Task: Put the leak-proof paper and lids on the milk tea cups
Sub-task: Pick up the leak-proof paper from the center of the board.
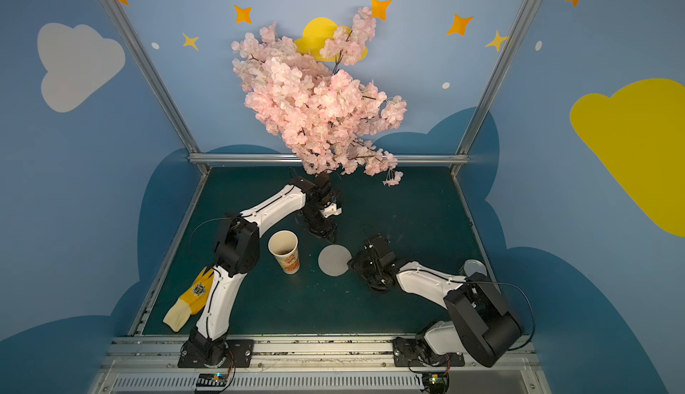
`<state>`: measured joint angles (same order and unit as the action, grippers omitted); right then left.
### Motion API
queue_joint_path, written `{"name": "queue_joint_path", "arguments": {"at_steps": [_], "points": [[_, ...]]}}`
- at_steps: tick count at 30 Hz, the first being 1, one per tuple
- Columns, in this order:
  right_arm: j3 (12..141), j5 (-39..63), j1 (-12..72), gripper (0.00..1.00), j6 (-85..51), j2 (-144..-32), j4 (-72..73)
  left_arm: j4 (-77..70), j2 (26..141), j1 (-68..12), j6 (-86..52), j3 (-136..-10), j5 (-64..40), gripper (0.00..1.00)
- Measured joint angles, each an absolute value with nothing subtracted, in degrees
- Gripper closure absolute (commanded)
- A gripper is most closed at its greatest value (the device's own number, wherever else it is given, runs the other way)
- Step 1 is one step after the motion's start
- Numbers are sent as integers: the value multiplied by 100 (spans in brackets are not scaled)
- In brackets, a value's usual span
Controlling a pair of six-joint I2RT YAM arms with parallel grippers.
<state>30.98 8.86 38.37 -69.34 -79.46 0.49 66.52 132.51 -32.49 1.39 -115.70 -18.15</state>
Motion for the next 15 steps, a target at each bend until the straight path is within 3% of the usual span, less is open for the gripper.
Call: {"name": "queue_joint_path", "arguments": {"at_steps": [5,10,15], "points": [[3103,958,3962,49,-7148,-8239,473,6722,13482,-3249,176,-11526,-1804,36],[3114,963,4056,51,-7336,-8462,899,6772,13520,-3249,202,-11526,-1747,47],[3190,967,4075,52,-7450,-8753,1328,6812,13574,-3256,222,-11459,-1721,49]]}}
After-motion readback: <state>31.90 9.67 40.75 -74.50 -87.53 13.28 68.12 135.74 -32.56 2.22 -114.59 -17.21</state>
